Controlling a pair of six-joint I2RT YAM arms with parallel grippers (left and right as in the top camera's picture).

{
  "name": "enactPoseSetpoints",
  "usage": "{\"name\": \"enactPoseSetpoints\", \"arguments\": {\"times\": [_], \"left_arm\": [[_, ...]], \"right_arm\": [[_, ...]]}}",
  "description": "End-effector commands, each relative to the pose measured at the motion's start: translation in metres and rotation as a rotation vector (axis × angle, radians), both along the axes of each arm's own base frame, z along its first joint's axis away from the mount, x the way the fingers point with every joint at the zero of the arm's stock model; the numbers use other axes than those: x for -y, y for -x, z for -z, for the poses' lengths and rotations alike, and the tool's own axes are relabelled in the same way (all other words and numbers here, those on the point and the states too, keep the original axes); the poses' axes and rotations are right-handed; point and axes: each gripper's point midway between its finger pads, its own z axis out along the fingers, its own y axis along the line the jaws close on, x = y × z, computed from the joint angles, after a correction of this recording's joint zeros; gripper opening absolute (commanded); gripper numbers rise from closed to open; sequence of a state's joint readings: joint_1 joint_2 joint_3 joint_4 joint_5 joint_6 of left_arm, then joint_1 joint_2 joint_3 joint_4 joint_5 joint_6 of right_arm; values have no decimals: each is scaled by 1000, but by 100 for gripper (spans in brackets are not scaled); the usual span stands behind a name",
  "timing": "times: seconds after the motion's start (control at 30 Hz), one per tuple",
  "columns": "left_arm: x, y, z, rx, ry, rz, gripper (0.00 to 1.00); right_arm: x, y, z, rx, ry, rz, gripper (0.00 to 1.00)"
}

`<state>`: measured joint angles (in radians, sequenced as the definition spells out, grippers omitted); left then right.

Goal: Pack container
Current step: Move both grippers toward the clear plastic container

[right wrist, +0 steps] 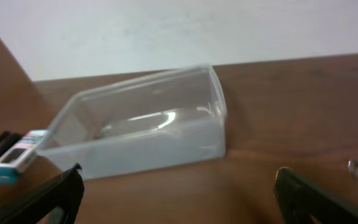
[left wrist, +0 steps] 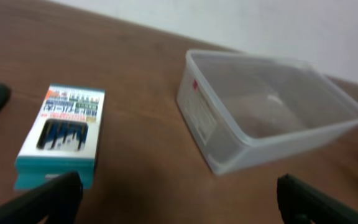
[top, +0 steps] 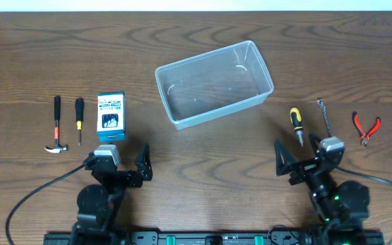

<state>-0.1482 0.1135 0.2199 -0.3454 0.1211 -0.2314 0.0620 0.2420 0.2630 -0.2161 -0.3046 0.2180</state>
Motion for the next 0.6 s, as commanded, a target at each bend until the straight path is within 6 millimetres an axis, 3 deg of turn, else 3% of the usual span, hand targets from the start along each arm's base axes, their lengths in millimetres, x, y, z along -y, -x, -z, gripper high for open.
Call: {"name": "enactPoseSetpoints", "arguments": {"times": [0.0,0.17,0.37,0.43,0.57], "left_arm": [[7,6,-54,14,-68,71,98],[3,7,-93,-179,-139,76,98],[4,4,-99,-500,-176,94,98],[6,-1,-99,-558,-178,101,98],[15,-11,-92,-611,-150,138,98]], "right_arm": [[-7,-5,-42,-19,55,-54,99],[-7,-22,-67,-322,132,-84,99],[5,-41,-78,-711,218,-59,99],[0,-59,-88,-730,188,-70,99],[-28,-90,-108,-657,157,-230,99]]}}
